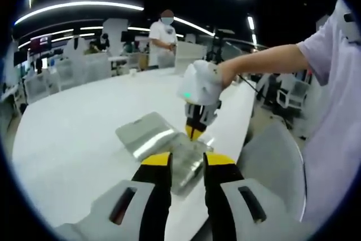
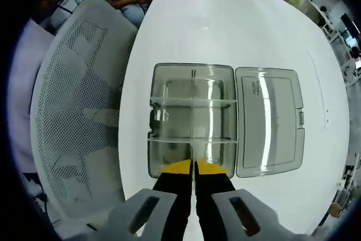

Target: Insert the divider into the dual guide fixture by aligning both edges with the guide slots and pushing it downward to the bottom, including one-sided entry, uneven engagement, binding, and posture correction.

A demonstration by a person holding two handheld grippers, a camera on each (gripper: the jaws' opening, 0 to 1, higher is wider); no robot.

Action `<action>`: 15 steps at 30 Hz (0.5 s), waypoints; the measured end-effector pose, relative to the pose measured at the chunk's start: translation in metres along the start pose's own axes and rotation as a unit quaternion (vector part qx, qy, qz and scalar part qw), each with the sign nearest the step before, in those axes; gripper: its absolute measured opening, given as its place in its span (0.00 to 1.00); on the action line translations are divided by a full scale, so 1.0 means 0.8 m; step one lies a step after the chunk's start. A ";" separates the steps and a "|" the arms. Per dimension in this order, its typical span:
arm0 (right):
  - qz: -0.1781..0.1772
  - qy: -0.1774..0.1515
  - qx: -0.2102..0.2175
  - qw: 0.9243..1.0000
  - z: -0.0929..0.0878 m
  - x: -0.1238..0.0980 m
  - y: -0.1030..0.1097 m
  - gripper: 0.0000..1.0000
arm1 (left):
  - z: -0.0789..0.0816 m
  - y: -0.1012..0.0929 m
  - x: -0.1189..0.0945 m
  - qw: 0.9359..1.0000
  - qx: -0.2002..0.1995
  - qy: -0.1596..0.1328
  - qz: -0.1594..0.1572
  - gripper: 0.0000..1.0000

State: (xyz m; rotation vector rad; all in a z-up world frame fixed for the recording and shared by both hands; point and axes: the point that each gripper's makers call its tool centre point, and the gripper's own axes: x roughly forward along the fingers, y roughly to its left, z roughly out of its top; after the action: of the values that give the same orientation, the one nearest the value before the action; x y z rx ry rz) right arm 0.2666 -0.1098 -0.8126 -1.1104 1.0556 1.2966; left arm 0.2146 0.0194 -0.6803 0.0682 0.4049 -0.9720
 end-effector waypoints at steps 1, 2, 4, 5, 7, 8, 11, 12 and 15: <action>0.002 -0.001 0.004 1.000 0.000 0.001 0.000 0.00 | 0.000 0.000 0.000 1.000 0.000 0.000 0.000 0.20; 0.002 -0.001 0.005 1.000 0.000 0.001 0.000 0.00 | 0.000 0.001 0.000 1.000 0.000 0.001 0.001 0.20; 0.006 -0.003 0.019 1.000 0.000 -0.001 0.000 0.00 | -0.001 0.001 0.000 1.000 -0.001 0.001 0.002 0.20; 0.007 -0.006 0.022 1.000 0.001 -0.002 -0.001 0.00 | -0.001 0.002 0.000 1.000 -0.001 0.001 0.002 0.20; 0.009 -0.006 0.026 1.000 0.003 -0.003 0.000 0.00 | -0.001 0.002 0.000 1.000 -0.003 0.001 0.002 0.20; 0.009 -0.005 0.027 1.000 0.003 -0.003 0.000 0.00 | -0.001 0.002 0.000 1.000 -0.003 0.000 0.002 0.20; 0.011 -0.004 0.035 0.999 0.004 -0.005 0.001 0.00 | -0.002 0.002 0.002 1.000 -0.003 0.000 0.000 0.20; 0.010 -0.005 0.034 0.999 0.003 -0.005 0.001 0.00 | -0.002 0.002 0.003 1.000 -0.003 0.000 -0.001 0.20; 0.011 -0.007 0.032 0.999 0.003 -0.005 0.001 0.00 | -0.001 0.001 0.004 1.000 -0.004 -0.003 -0.002 0.20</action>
State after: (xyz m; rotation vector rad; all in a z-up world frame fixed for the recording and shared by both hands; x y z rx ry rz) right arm 0.2657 -0.1085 -0.8086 -1.0432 1.0945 1.2764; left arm 0.2170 0.0173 -0.6822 0.0581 0.4036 -0.9744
